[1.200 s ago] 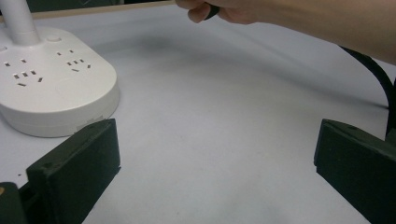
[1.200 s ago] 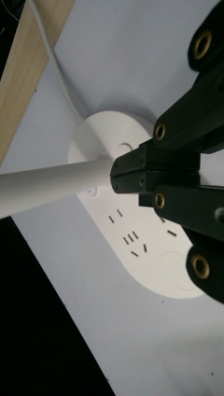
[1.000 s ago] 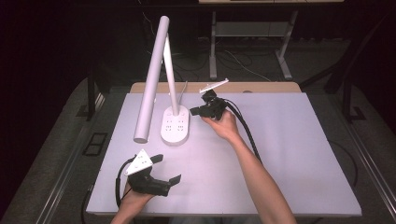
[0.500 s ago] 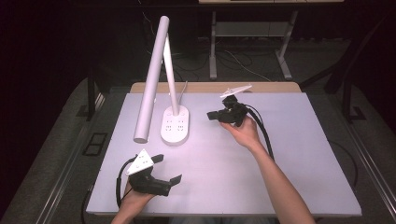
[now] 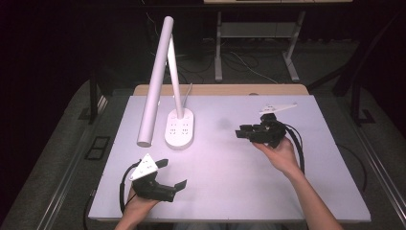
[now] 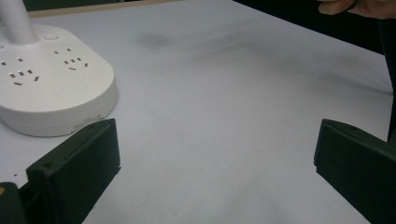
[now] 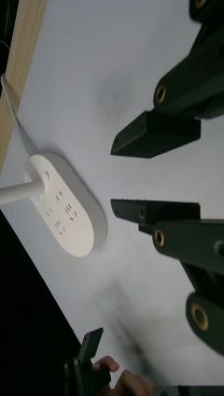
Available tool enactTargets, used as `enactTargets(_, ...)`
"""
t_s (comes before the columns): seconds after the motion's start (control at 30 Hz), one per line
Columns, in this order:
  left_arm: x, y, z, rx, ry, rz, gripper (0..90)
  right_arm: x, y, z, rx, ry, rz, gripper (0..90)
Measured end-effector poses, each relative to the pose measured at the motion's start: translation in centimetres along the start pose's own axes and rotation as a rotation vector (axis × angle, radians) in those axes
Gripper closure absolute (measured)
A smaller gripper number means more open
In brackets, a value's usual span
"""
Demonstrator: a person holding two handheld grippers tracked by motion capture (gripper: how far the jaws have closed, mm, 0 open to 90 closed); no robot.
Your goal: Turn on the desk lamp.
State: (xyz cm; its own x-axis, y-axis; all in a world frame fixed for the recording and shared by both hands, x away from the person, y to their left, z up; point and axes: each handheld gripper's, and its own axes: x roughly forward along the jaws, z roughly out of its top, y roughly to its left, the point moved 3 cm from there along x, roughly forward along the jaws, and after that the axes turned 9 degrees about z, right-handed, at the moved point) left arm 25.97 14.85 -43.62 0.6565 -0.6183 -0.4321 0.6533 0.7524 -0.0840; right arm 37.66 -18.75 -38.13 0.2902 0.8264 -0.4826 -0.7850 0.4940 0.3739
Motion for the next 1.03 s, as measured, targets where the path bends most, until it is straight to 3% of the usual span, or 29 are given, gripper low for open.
enactTargets(0.2,-0.2,0.0,0.0,-0.004,-0.002,0.007,0.0,-1.6,0.8,-1.6,0.0,-0.005,-0.019,41.9)
enactTargets(0.23,-0.2,0.0,0.0,-0.005,-0.002,0.007,0.0,-2.2,1.0,-2.2,0.003,-0.017,-0.03,31.2)
enactTargets(0.27,-0.2,0.0,0.0,-0.008,-0.004,0.008,0.0,-2.2,1.0,-2.2,0.003,-0.017,-0.03,31.2)
enactTargets(0.37,-0.2,0.0,0.0,-0.003,-0.003,0.01,0.0,-2.9,1.3,-3.5,0.02,-0.012,-0.051,12.2)
enactTargets(0.47,-0.2,0.0,0.0,-0.002,-0.001,0.009,0.0,-3.5,1.5,-4.9,0.025,0.01,-0.061,0.0)
enactTargets(0.77,-0.2,0.0,0.0,-0.002,0.001,0.01,0.0,-5.9,1.9,-9.0,0.085,-0.038,-0.102,0.2)
enactTargets(1.03,-0.2,0.0,0.0,-0.001,0.001,0.011,0.0,-7.2,2.7,-11.4,0.092,-0.068,-0.137,0.2)
